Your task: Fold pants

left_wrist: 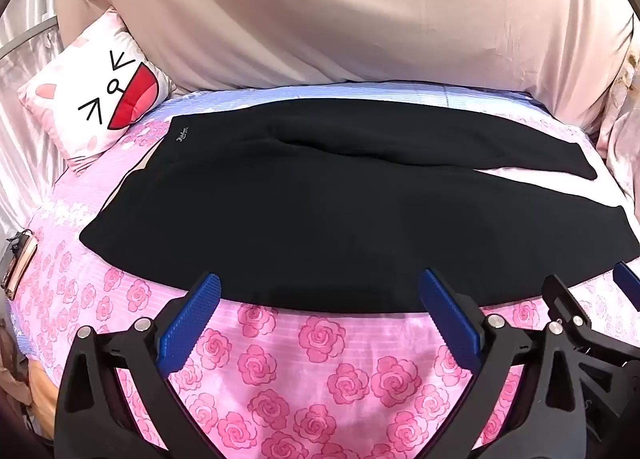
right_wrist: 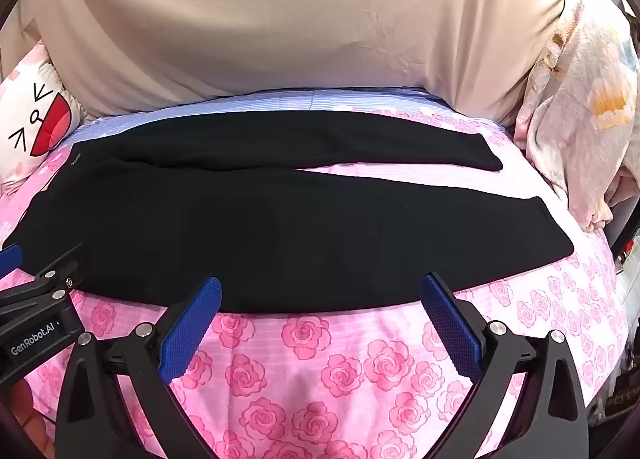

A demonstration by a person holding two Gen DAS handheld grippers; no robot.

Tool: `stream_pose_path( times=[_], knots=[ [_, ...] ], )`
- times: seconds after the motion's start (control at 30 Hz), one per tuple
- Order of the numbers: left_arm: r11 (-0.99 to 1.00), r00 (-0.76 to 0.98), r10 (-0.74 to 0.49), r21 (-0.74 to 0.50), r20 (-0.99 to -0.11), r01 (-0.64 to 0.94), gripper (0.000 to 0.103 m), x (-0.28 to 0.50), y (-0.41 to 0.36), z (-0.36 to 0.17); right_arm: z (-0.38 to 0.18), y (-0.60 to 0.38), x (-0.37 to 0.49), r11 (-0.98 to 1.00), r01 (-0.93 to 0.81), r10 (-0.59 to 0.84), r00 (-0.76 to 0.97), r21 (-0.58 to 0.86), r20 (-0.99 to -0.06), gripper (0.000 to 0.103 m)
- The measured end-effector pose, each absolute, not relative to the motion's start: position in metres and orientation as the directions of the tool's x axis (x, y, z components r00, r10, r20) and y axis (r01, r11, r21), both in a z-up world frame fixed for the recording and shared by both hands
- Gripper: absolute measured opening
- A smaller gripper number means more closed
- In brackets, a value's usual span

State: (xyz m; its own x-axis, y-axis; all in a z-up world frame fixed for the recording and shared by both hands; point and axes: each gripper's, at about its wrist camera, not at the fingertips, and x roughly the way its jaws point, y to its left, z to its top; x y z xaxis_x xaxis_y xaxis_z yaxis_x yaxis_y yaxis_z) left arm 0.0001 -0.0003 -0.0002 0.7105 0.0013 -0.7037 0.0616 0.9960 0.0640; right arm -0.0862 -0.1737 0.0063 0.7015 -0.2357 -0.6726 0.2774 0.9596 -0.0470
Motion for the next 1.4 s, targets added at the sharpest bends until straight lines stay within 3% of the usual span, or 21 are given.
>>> stream_pose_path(
  times=[1.4],
  knots=[
    [0.994,0.707,0.005,0.082,-0.708,0.075,0.098,0.002,-0.003,-0.006,0.006,-0.175,-0.084,0.961,0.274,-0.225,0.704,-0.035,-0.674,0.098]
  ],
)
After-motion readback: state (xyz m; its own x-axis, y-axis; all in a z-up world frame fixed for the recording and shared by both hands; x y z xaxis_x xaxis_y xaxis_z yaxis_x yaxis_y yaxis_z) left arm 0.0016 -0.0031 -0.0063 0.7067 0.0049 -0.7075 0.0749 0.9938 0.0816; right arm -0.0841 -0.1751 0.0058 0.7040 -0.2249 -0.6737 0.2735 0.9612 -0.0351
